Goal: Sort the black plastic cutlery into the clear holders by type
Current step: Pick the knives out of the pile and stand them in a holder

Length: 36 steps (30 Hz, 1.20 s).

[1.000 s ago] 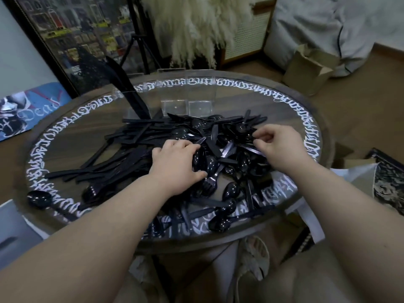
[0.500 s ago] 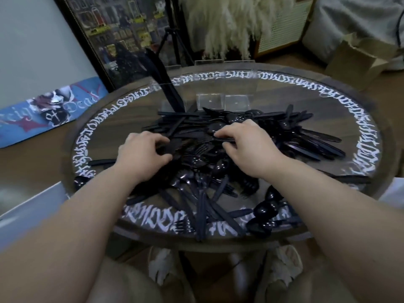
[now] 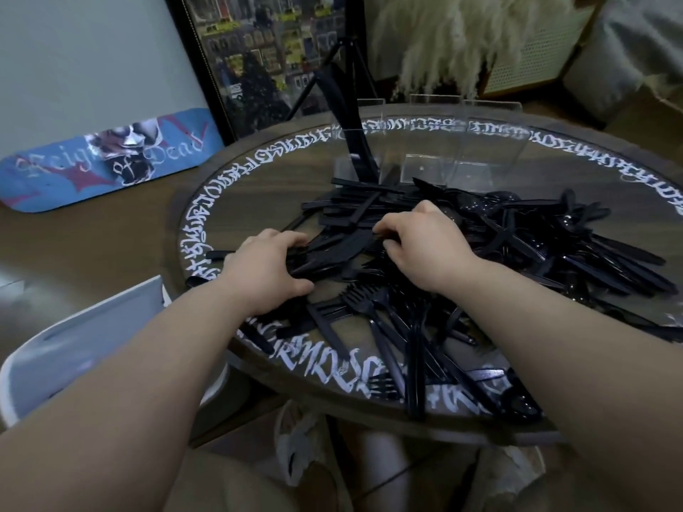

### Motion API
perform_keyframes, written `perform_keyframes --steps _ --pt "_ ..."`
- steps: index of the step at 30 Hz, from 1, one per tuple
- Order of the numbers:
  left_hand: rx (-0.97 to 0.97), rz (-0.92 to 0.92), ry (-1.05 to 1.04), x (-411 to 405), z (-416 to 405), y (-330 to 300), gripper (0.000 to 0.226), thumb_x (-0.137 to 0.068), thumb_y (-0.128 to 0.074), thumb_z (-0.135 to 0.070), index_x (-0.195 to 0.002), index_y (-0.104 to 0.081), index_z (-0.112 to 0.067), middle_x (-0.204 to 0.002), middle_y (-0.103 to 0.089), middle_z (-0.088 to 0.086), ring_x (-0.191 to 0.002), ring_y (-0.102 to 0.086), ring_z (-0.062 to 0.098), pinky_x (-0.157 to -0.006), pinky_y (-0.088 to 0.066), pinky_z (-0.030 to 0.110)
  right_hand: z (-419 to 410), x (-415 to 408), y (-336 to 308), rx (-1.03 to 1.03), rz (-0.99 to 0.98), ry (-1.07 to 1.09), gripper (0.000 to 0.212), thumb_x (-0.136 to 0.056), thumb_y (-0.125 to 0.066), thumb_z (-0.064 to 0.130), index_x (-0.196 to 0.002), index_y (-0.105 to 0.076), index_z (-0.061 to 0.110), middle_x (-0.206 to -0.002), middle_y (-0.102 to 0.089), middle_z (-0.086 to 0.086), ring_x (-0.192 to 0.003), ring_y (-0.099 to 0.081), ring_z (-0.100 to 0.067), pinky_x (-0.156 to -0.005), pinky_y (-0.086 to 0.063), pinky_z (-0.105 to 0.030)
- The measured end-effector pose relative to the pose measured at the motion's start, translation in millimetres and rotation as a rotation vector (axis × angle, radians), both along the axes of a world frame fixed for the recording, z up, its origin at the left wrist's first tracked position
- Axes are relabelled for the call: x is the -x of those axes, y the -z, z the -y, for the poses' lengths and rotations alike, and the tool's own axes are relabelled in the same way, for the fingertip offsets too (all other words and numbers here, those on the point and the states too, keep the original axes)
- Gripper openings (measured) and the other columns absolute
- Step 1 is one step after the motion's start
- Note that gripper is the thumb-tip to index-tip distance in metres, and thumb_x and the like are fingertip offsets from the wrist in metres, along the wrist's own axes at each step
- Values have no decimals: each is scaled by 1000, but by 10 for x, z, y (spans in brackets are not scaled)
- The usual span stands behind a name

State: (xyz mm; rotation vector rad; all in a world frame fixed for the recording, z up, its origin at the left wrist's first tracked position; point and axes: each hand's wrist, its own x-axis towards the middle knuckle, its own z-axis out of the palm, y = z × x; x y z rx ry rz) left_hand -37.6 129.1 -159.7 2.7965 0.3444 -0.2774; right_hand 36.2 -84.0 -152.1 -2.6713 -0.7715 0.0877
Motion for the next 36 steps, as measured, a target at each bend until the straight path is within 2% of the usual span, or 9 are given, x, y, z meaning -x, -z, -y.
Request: perform_keyframes --steps 4,7,13,18,21,27,33,35,36 --pt "10 75 -38 -15 7 5 51 -81 -69 -37 -130 -54 -33 -125 -54 -2 -117 -52 23 -100 -42 45 -45 -12 28 14 16 22 32 -96 -46 25 -125 -58 29 -104 -61 -6 -115 -41 -18 -81 -40 -28" --pt "-33 67 -29 -27 83 -18 37 -87 -63 -37 -124 -59 -33 -117 -55 -3 -111 -54 23 -98 -42 43 -58 5 24 7 13 35 31 -95 -46 25 -123 -59 29 -105 -61 -6 -113 -43 -17 -84 -42 -30" --pt "-2 161 16 -25 155 -55 38 -88 -65 -33 -125 -62 -28 -115 -57 2 -110 -55 24 -90 -44 32 21 -2 -51 -24 20 65 29 -96 -47 22 -121 -62 23 -100 -68 -2 -114 -43 -19 -81 -38 -27" --pt "94 210 -2 -7 146 -127 21 -87 -67 -30 -108 -71 -29 -97 -65 -3 -95 -60 20 -81 -47 30 78 23 -162 -66 -2 103 28 -95 -50 20 -119 -64 22 -108 -69 2 -109 -56 -22 -91 -44 -30" --pt "97 220 -8 -1 158 -218 18 -88 -66 -30 -105 -71 -31 -83 -64 -8 -88 -61 19 -76 -48 30 89 59 -209 -82 -29 109 27 -95 -51 20 -118 -65 22 -107 -70 1 -102 -61 -21 -90 -47 -31" --pt "-15 292 -49 -14 219 -366 24 -91 -59 -41 -114 -65 -43 -95 -69 -2 -96 -60 26 -82 -49 36 125 85 -234 -104 -57 129 26 -95 -51 20 -117 -66 21 -104 -70 1 -99 -62 -19 -86 -46 -26" --pt "174 406 -38 -65 357 -391 25 -92 -58 -33 -116 -67 -38 -101 -71 -5 -99 -60 19 -81 -45 28 145 75 -282 -233 -140 212 30 -96 -49 20 -121 -65 18 -114 -68 1 -106 -59 -17 -85 -38 -18" --pt "264 410 -29 -102 428 -360 23 -91 -61 -31 -113 -69 -33 -103 -71 -7 -100 -61 15 -83 -44 25 168 47 -284 -318 -188 275 32 -95 -50 20 -124 -62 15 -114 -68 -1 -107 -60 -19 -93 -42 -23" --pt "305 406 -23 -126 471 -345 22 -91 -63 -30 -111 -70 -31 -102 -71 -8 -99 -62 14 -84 -44 24 189 34 -290 -387 -227 316 34 -94 -51 21 -126 -61 14 -111 -69 -2 -105 -62 -21 -96 -45 -29"
